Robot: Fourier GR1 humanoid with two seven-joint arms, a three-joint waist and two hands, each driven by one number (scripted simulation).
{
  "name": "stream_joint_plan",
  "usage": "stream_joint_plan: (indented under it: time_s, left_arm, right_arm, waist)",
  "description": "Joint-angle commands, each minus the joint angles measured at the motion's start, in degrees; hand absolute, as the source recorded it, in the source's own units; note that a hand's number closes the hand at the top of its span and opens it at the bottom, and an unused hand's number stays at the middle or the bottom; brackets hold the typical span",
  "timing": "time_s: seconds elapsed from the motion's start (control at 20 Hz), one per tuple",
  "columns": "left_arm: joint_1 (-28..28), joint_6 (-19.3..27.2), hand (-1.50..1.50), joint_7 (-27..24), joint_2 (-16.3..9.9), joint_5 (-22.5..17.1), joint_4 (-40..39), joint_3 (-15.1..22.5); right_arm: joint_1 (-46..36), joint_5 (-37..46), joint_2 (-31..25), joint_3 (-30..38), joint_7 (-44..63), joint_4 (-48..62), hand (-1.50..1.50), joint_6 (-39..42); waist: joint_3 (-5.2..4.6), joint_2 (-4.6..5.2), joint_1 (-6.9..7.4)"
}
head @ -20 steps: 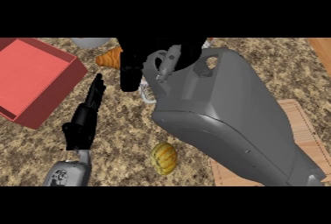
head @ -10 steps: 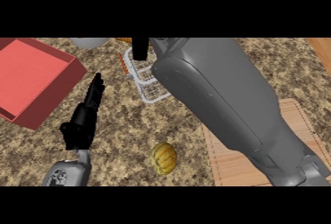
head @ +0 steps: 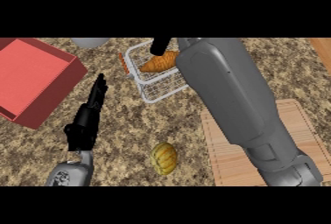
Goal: Pick the croissant from the cutting board and place it in the tiered basket
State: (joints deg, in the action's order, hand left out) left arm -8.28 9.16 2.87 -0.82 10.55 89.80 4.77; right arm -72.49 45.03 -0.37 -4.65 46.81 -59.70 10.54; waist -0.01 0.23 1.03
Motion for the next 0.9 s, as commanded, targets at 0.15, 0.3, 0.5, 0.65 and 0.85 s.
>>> stream_joint_plan:
  time_s: [0.15,0.3,0.5,0.65,0.85]
  left_arm:
    - [0.6,-0.23,0.0,1.38,-0.5,0.08,1.53,-0.1]
    - [-0.77,-0.53,0.0,1.12,-1.6,-0.76,-0.3,-2.16]
    - [1.85,-0.41,0.0,1.81,-1.32,-1.42,1.8,-1.71]
    - [3.08,2.38,0.0,-1.84,0.73,1.2,-0.13,1.24]
    - [3.59,0.66,0.0,-1.59,-1.47,-0.54,1.16,-1.89]
  right_arm:
    - [3.11,-2.77,0.34,5.75,-2.54,-3.01,-1.5,-13.37]
    - [2.42,-3.36,-4.5,10.15,0.46,-5.57,-1.5,-12.65]
    - [8.31,-6.49,-8.34,14.24,4.28,-14.47,-1.5,-10.22]
    - [13.37,-10.57,-10.09,18.29,5.65,-20.49,-1.5,-8.76]
    - [23.97,-17.85,-14.37,23.4,2.71,-31.98,-1.5,-3.84]
  waist:
    - [0.05,-0.22,-0.44]
    - [0.03,-0.3,-1.12]
    - [0.1,-0.77,-2.05]
    - [0.1,-0.74,-2.69]
    - [0.1,-0.7,-2.71]
